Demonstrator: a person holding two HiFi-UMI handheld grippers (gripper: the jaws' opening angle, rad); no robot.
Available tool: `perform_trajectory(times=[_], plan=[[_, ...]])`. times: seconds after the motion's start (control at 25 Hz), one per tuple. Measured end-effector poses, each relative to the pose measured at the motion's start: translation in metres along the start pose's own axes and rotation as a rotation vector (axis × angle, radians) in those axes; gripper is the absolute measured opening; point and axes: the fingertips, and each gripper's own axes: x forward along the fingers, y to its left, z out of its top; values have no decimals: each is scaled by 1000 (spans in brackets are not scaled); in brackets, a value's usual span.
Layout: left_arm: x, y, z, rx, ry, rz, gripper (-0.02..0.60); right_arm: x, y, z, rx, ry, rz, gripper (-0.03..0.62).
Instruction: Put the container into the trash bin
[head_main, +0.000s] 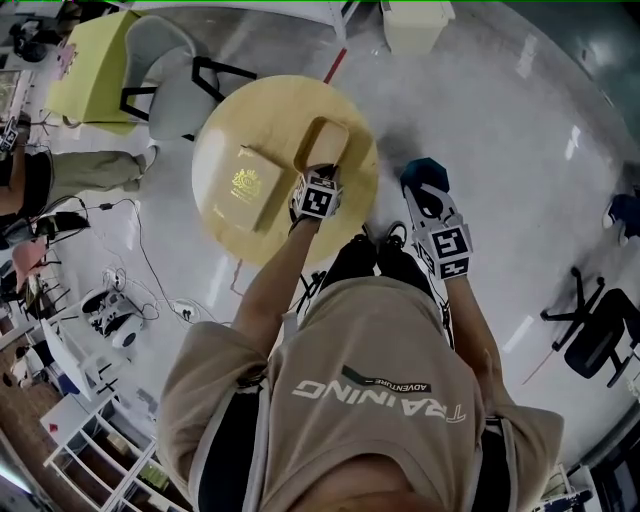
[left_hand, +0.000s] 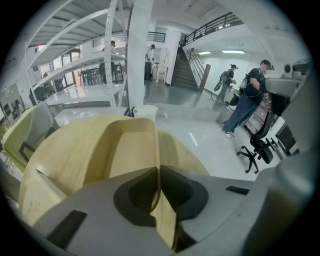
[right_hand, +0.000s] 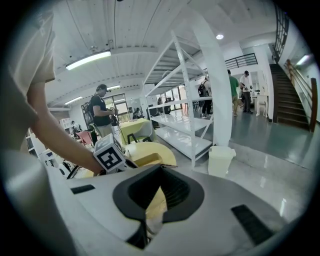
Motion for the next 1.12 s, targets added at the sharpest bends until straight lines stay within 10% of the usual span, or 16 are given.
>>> perform_trajectory(times=[0.52,1.12], plan=[[-73,-18,14,-108,-180,-72,20,-22,29,-1,-22,-21,-23,4],[-102,-54,6,3,-210,-168,20,-64,51,-6,-3,-83,-156,3]])
